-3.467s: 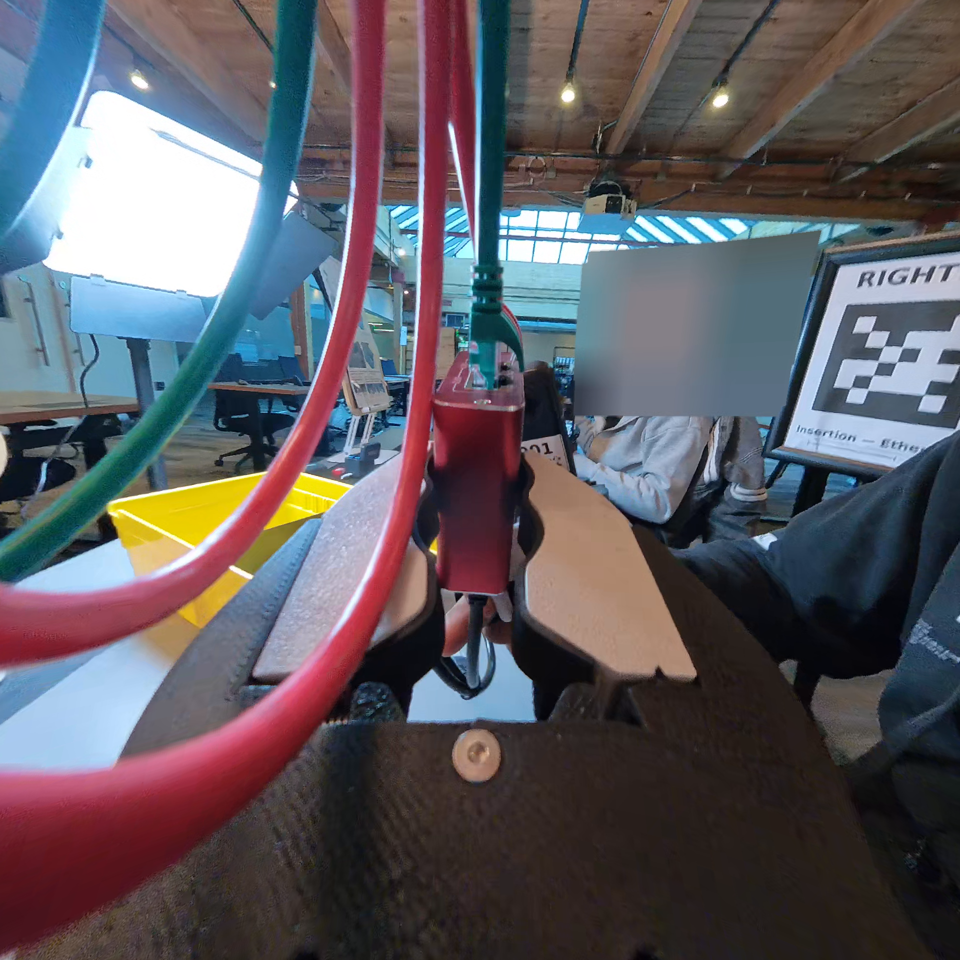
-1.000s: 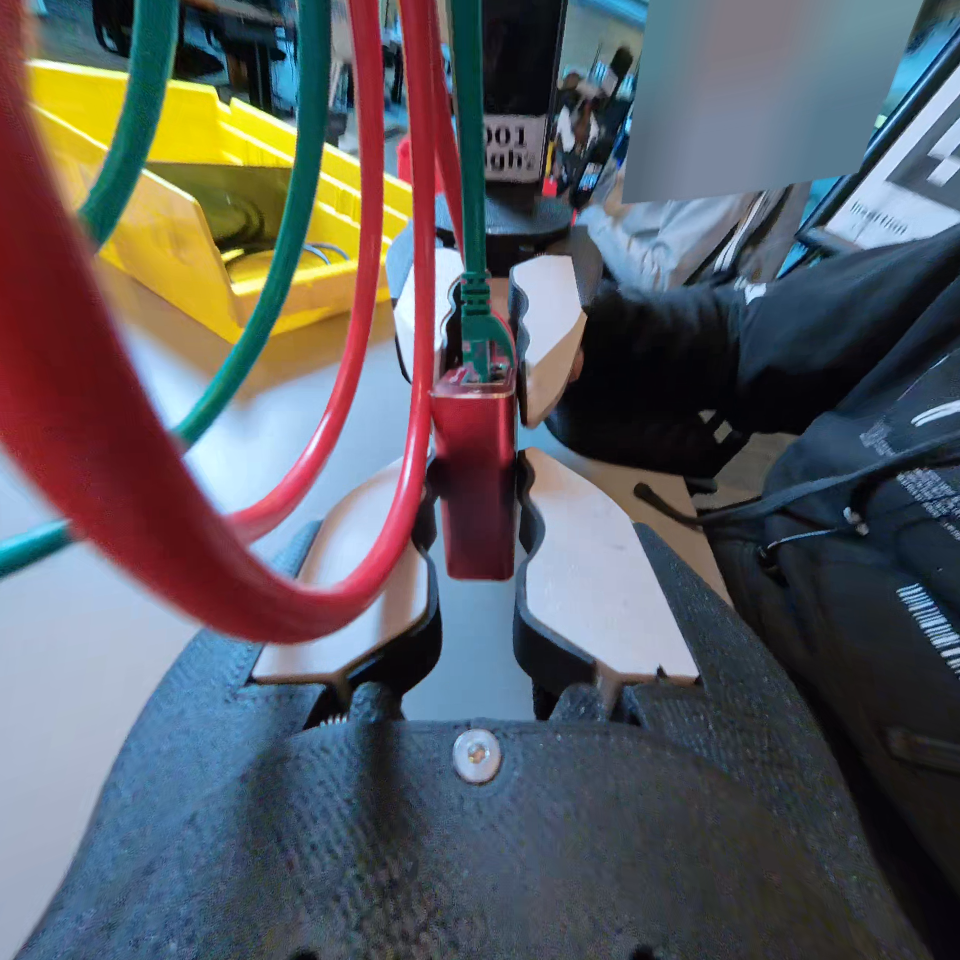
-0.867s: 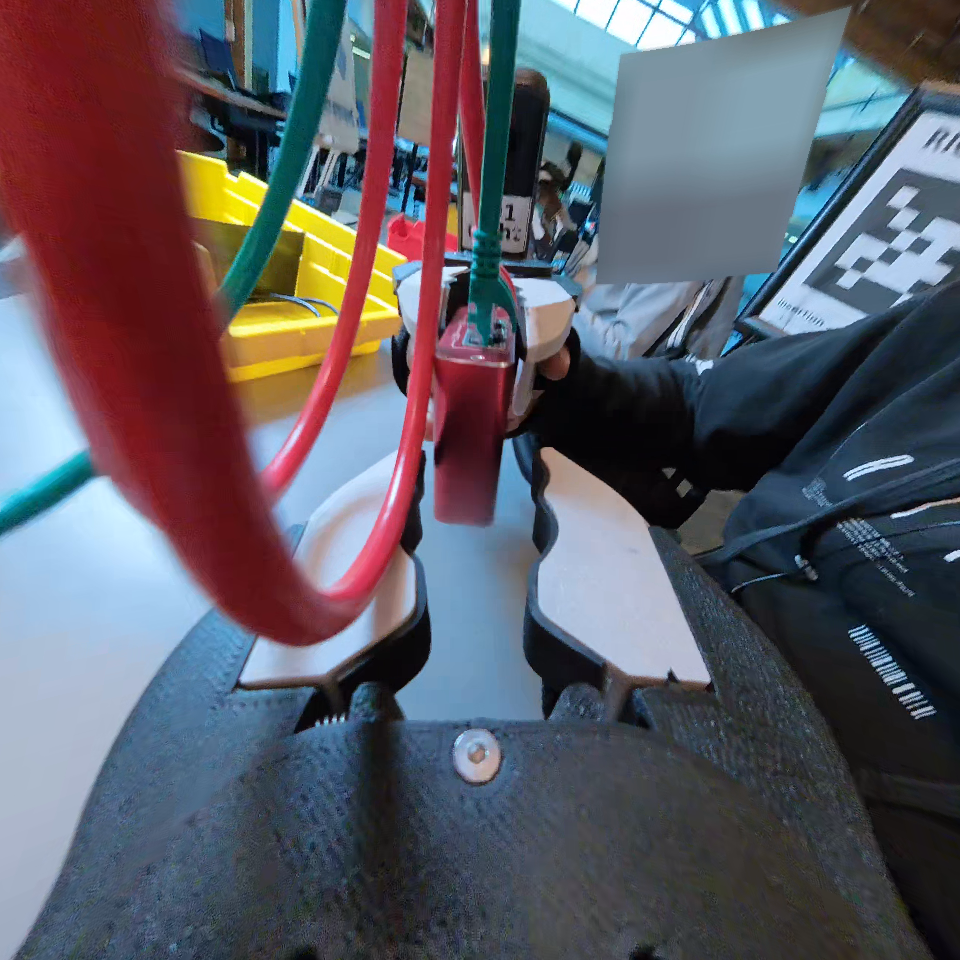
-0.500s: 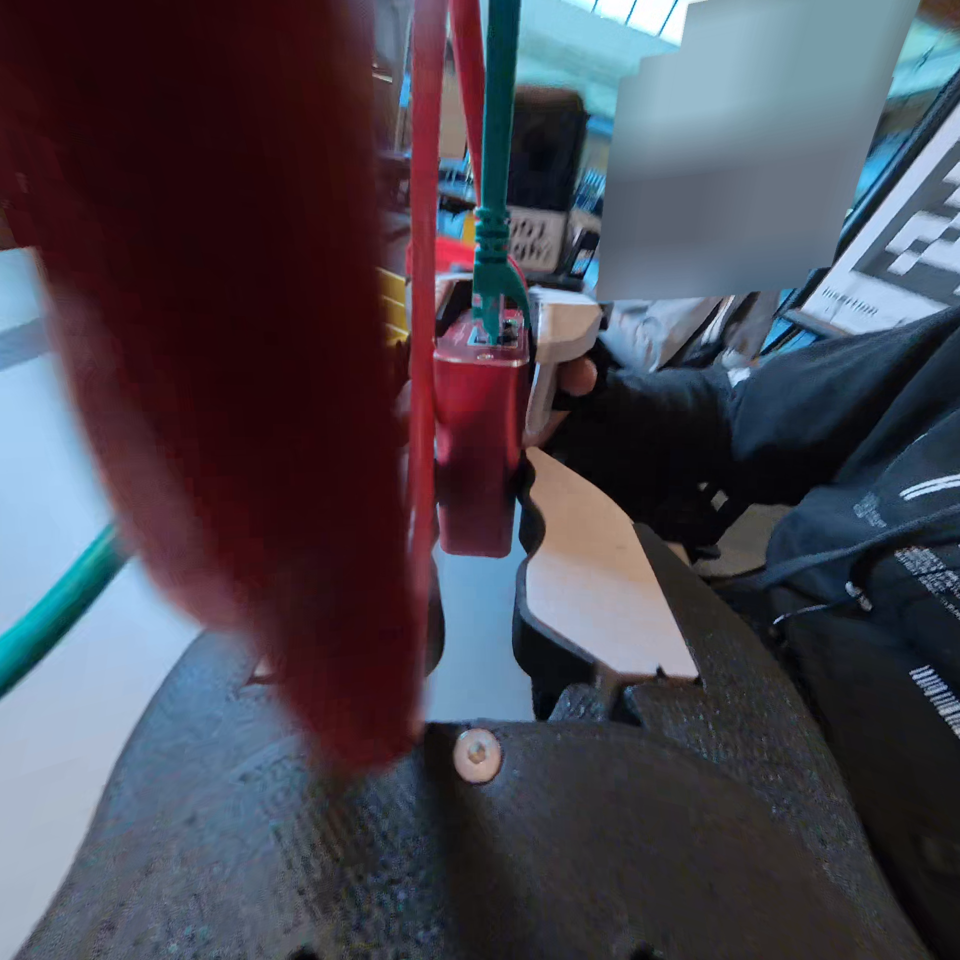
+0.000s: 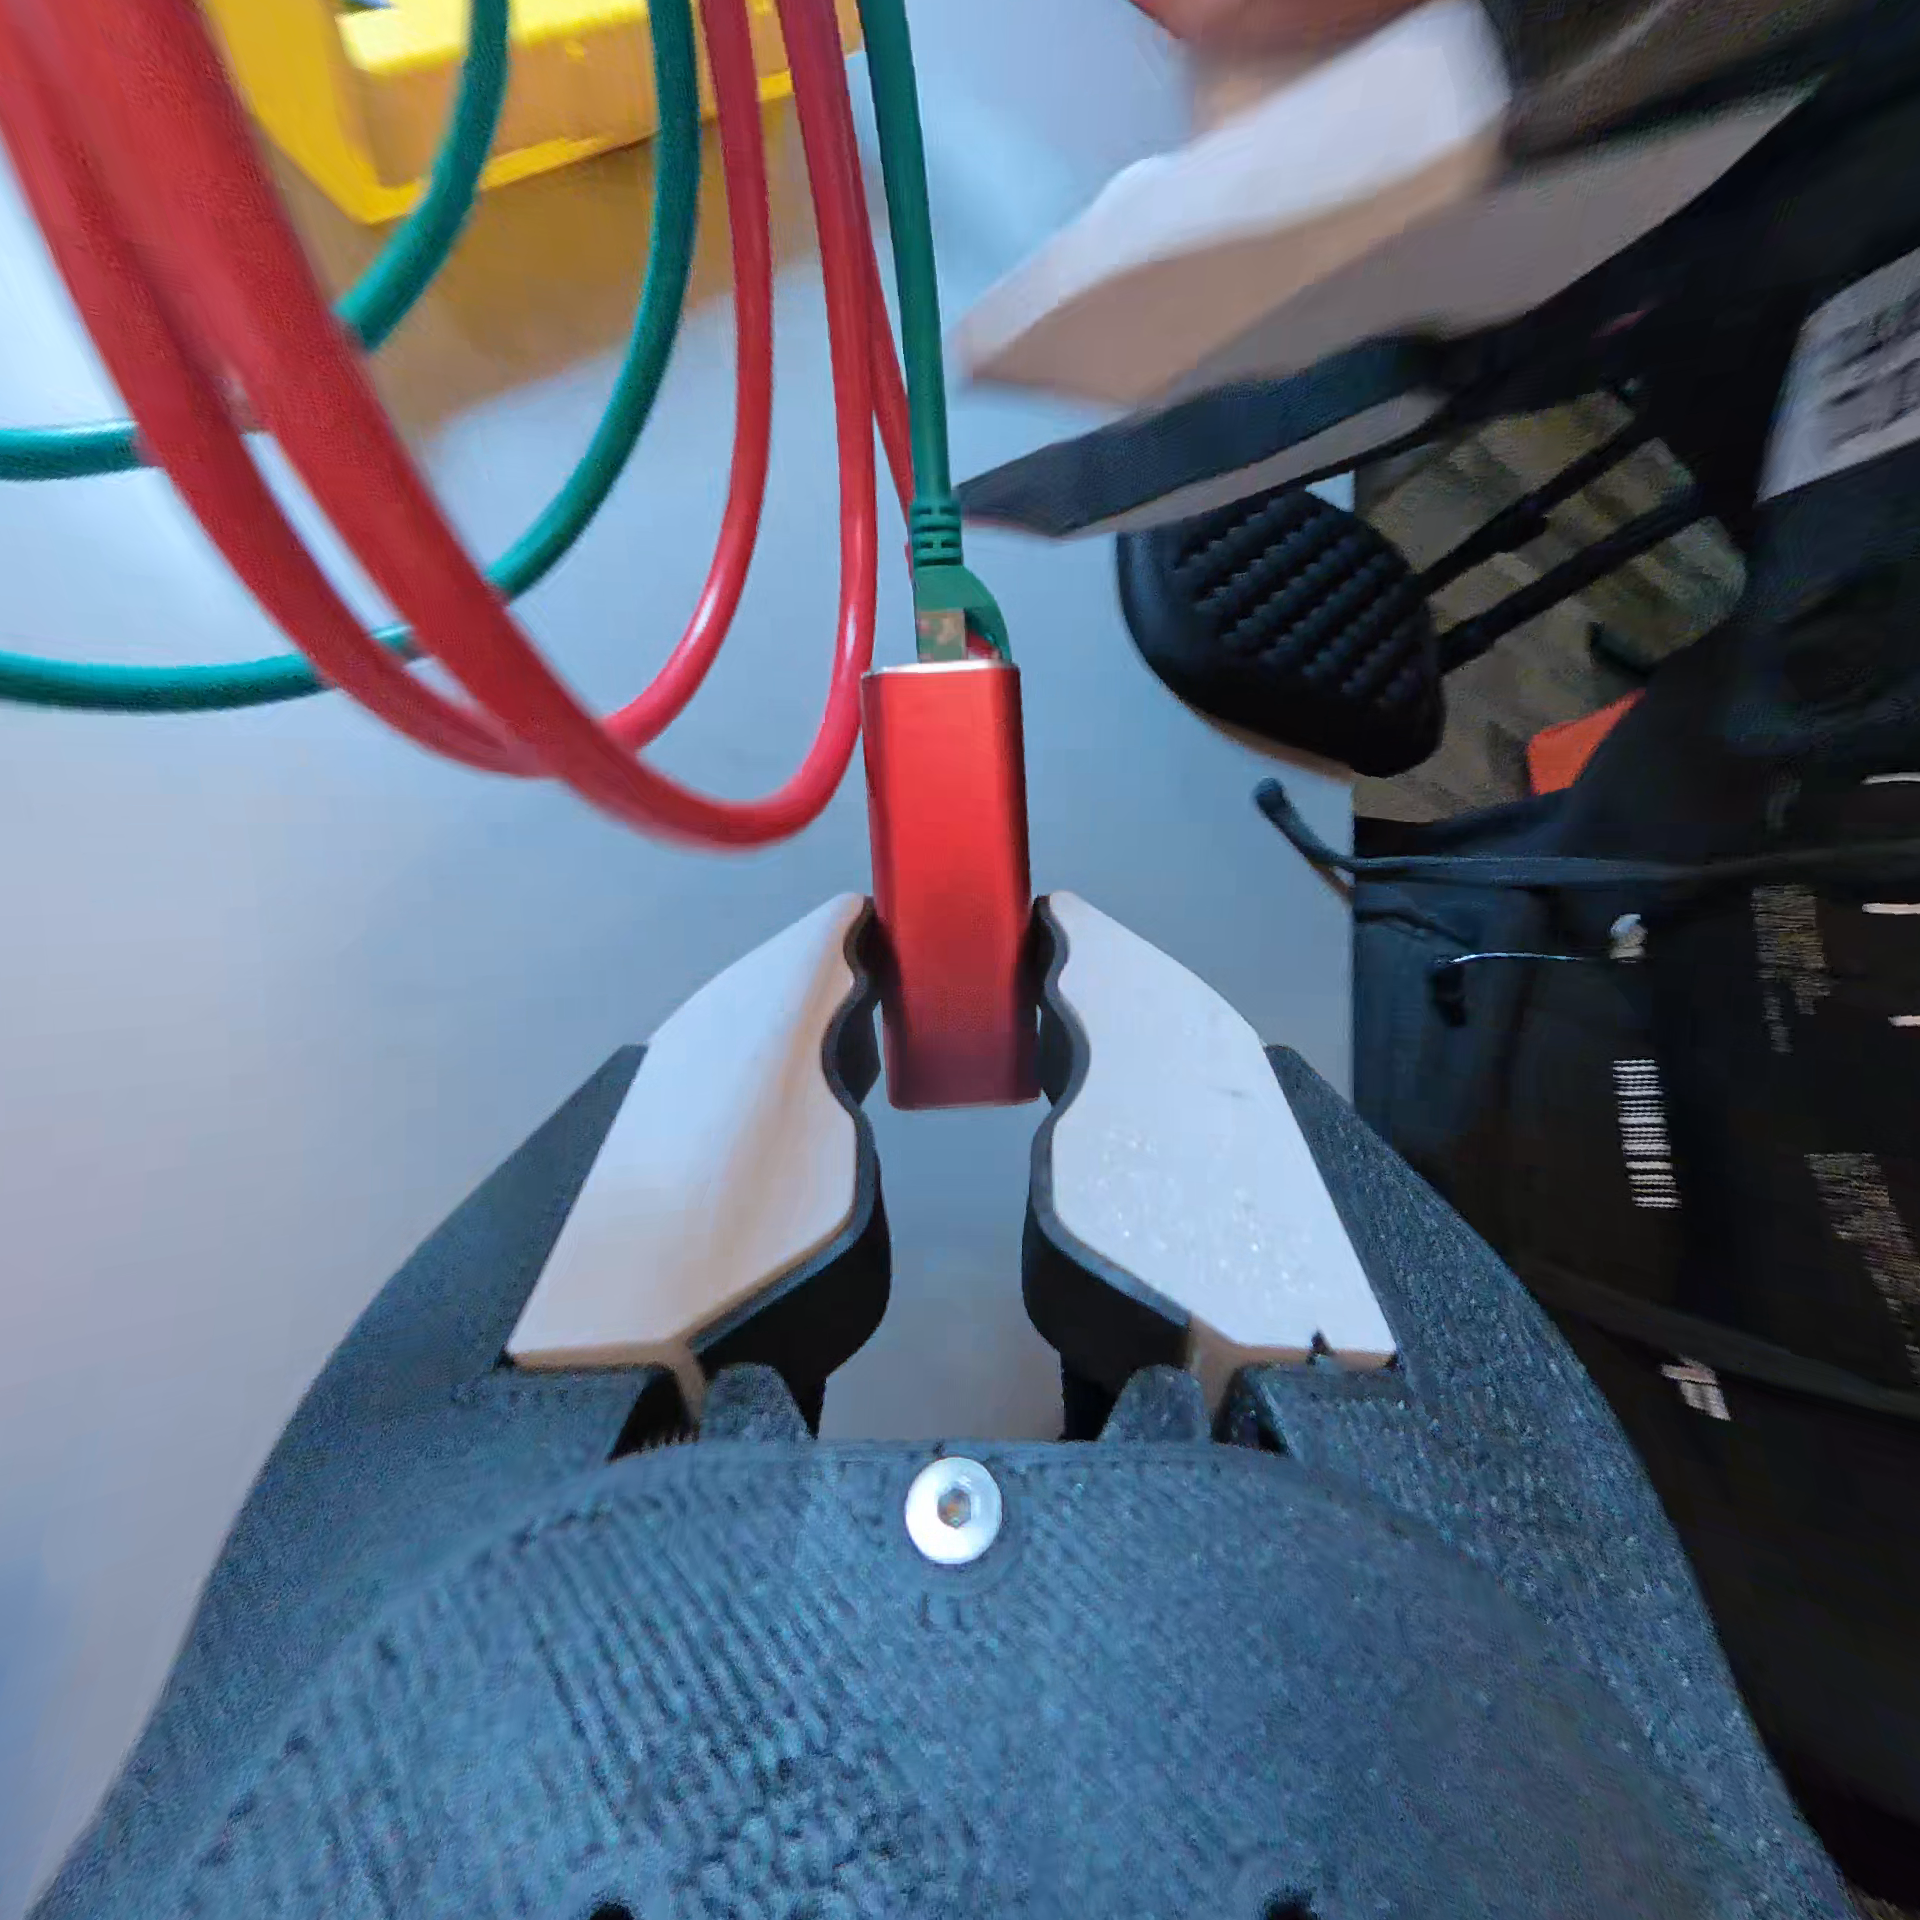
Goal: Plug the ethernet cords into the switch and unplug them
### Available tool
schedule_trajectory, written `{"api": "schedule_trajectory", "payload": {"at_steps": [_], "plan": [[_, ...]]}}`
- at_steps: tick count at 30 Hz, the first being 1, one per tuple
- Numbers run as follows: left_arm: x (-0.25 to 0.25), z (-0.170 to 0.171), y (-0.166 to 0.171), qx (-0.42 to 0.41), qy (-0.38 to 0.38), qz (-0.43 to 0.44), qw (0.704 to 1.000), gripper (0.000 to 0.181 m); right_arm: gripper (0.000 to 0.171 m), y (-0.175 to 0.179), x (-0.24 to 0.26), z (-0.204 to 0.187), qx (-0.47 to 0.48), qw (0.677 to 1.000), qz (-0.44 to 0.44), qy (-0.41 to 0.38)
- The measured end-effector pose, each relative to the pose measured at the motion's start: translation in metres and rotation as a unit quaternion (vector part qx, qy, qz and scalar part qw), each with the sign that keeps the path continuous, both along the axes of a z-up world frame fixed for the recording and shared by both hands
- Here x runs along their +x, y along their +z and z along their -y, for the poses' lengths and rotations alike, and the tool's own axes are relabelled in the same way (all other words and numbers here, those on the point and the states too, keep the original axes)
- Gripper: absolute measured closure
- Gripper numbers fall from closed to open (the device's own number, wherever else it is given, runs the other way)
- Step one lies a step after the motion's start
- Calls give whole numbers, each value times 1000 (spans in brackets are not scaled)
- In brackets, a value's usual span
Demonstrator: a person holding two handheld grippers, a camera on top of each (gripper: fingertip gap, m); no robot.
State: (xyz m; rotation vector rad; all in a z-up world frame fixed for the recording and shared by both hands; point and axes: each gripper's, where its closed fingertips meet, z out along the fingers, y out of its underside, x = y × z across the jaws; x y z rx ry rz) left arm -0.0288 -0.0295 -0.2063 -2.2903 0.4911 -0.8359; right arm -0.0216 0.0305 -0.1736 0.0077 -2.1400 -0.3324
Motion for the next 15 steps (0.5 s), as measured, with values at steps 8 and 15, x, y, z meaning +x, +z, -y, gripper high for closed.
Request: {"api": "schedule_trajectory", "payload": {"at_steps": [8, 15], "plan": [[-9, -13, 48, 95, 29, -26, 995, 154, 151, -16, -14, 0, -205, 976, -67, -43], [-24, -21, 120, 299, 94, 10, 950, 131, 152, 30, -28, -1, -427, 870, -233, -78]]}}
